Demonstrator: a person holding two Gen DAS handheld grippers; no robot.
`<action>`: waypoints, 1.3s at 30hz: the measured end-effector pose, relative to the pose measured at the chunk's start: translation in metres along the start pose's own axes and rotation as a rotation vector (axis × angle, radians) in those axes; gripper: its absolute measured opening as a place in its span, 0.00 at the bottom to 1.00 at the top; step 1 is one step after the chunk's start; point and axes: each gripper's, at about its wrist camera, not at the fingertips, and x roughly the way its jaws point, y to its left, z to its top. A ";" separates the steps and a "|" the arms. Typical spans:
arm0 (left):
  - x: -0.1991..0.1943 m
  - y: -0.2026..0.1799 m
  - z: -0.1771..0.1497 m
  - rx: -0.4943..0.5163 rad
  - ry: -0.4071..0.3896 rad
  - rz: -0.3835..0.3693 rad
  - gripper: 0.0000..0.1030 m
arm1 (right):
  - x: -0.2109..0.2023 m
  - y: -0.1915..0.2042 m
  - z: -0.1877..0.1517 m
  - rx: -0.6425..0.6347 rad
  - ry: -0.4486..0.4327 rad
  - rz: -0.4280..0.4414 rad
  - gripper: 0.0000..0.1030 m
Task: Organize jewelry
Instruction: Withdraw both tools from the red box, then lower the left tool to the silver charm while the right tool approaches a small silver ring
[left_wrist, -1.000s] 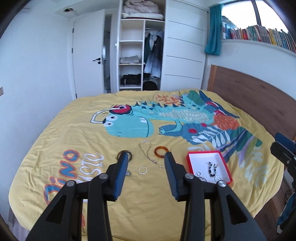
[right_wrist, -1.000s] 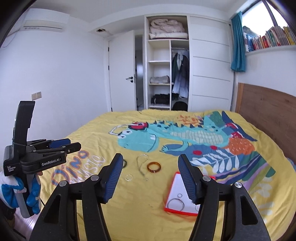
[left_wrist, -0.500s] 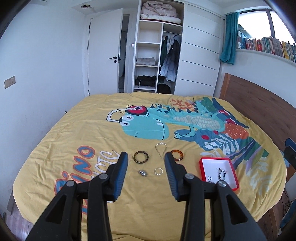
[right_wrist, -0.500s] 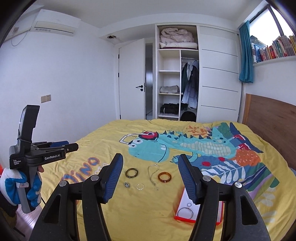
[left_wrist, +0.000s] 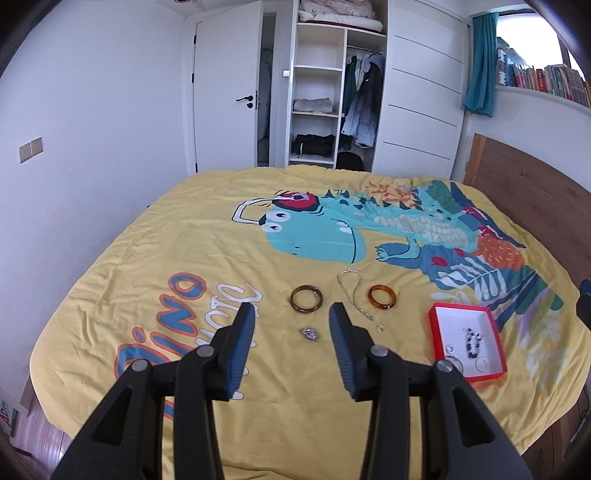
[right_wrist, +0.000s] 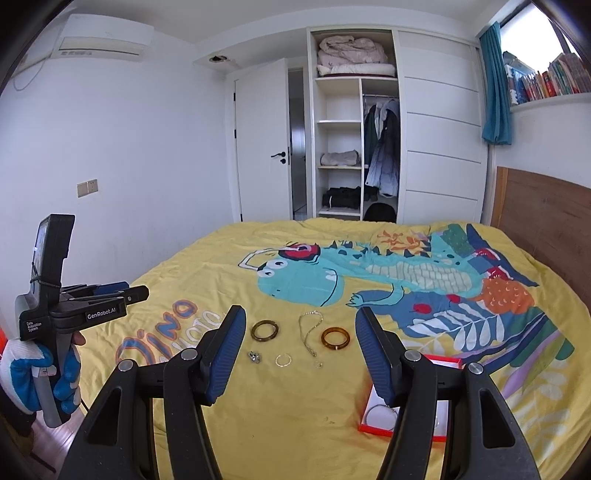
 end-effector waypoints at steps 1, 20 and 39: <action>0.005 0.001 -0.001 -0.003 0.005 0.005 0.39 | 0.006 -0.001 -0.002 0.002 0.008 0.003 0.59; 0.132 -0.001 -0.044 -0.021 0.192 0.052 0.39 | 0.127 -0.030 -0.053 0.077 0.193 0.016 0.59; 0.247 -0.012 -0.078 -0.039 0.296 0.046 0.39 | 0.253 -0.040 -0.124 0.124 0.381 0.076 0.54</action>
